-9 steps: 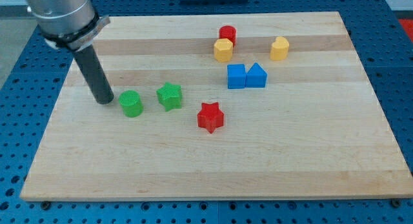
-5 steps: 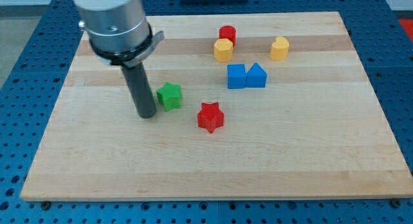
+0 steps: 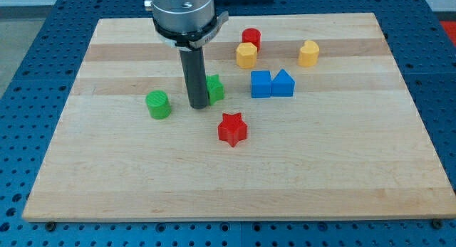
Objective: Move the green star left to the blue cube
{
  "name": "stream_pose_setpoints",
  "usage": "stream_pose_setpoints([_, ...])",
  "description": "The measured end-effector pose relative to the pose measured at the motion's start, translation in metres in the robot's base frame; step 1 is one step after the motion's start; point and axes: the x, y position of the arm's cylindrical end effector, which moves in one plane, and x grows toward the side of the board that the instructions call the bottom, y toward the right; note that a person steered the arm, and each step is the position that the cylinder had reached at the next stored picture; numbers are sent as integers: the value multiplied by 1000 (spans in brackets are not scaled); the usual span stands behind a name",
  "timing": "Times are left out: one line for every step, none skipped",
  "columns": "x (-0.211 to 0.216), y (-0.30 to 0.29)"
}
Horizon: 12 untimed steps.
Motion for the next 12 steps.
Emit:
stream_pose_setpoints([-12, -1])
stream_pose_setpoints([-16, -14])
stream_pose_setpoints([-19, -42])
stream_pose_setpoints([-37, -50])
stream_pose_setpoints([-43, -45])
stream_pose_setpoints([-41, -30])
stream_pose_setpoints([-39, -8])
stream_pose_setpoints([-39, 16])
stream_pose_setpoints([-39, 29])
stream_pose_setpoints([-41, 29])
stream_pose_setpoints([-42, 14])
stream_pose_setpoints([-42, -3])
